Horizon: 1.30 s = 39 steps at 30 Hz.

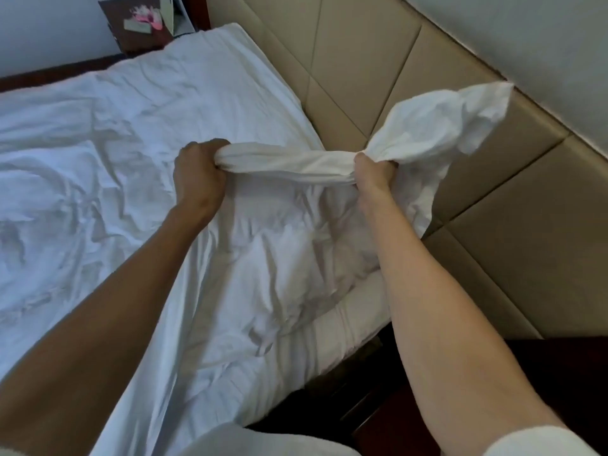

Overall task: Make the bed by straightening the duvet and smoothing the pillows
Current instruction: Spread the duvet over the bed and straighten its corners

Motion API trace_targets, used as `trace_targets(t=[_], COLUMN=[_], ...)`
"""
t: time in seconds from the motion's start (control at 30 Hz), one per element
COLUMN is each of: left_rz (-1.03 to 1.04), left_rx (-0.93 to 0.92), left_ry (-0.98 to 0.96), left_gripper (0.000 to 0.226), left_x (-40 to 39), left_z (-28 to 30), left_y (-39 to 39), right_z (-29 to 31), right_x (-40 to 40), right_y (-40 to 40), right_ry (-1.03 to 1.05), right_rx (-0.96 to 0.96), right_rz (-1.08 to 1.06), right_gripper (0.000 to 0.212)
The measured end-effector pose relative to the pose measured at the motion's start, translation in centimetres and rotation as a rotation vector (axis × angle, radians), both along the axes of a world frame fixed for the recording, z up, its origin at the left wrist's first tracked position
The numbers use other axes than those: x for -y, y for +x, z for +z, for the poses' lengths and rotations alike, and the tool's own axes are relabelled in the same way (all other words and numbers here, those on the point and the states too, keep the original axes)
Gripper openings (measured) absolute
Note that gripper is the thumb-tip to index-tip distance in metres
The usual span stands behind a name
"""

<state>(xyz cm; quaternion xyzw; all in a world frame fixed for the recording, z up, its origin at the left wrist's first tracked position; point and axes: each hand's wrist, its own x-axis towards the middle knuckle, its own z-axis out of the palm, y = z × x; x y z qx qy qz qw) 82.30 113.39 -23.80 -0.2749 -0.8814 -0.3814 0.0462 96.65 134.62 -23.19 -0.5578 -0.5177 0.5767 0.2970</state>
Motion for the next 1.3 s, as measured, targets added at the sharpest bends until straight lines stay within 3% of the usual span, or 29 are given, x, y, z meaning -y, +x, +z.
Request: trace_targets(t=[0.1, 0.23, 0.37, 0.43, 0.5, 0.53, 0.6, 0.67, 0.73, 0.9, 1.03, 1.3], left_rz=[0.006, 0.108, 0.224, 0.255, 0.183, 0.145, 0.105, 0.136, 0.182, 0.163, 0.133, 0.294], left_rx=[-0.022, 0.001, 0.119, 0.250, 0.407, 0.447, 0.475, 0.515, 0.628, 0.972, 1.139, 1.148], left_ry=[0.022, 0.024, -0.044, -0.126, -0.250, -0.316, -0.377, -0.342, -0.325, -0.395, -0.486, -0.345], left_gripper=[0.032, 0.033, 0.019, 0.031, 0.064, 0.078, 0.082, 0.058, 0.031, 0.014, 0.015, 0.016], left_x=[-2.8, -5.7, -7.7, -7.7, -6.8, -6.2, -4.5, -2.7, -0.7, 4.5, 8.7, 18.6], left_z=[0.8, 1.1, -1.1, -3.4, -5.7, -7.0, -9.6, -12.0, -13.9, -17.8, -18.7, -17.2], left_y=[-2.9, -7.4, -10.9, -12.0, -12.3, -11.9, -10.6, -8.2, -5.4, 2.3, 7.5, 12.1], right_z=[-0.5, 0.2, -0.7, -1.8, -3.4, -4.2, -6.0, -8.5, -11.1, -14.7, -16.5, -15.1], right_x=[-2.4, -5.3, -7.3, -7.8, -8.6, -8.8, -8.5, -7.7, -6.5, -2.8, 1.2, 10.5], right_y=[-3.2, -7.6, -12.5, -13.8, -14.2, -13.8, -12.3, -10.5, -8.5, -3.2, 0.5, 3.6], right_ry=[0.014, -0.060, -0.128, -0.220, -0.366, -0.444, -0.557, -0.651, -0.716, -0.753, -0.731, -0.643], right_rx=[-0.029, -0.095, -0.140, -0.188, -0.214, -0.190, -0.102, -0.072, -0.053, 0.069, 0.192, 0.264], right_rz=[0.047, 0.106, 0.184, 0.228, 0.270, 0.307, 0.383, 0.375, 0.314, 0.215, 0.230, 0.431], right_gripper=[0.054, 0.054, 0.061, 0.080, 0.100, 0.098, 0.066, 0.029, 0.012, 0.005, 0.010, 0.010])
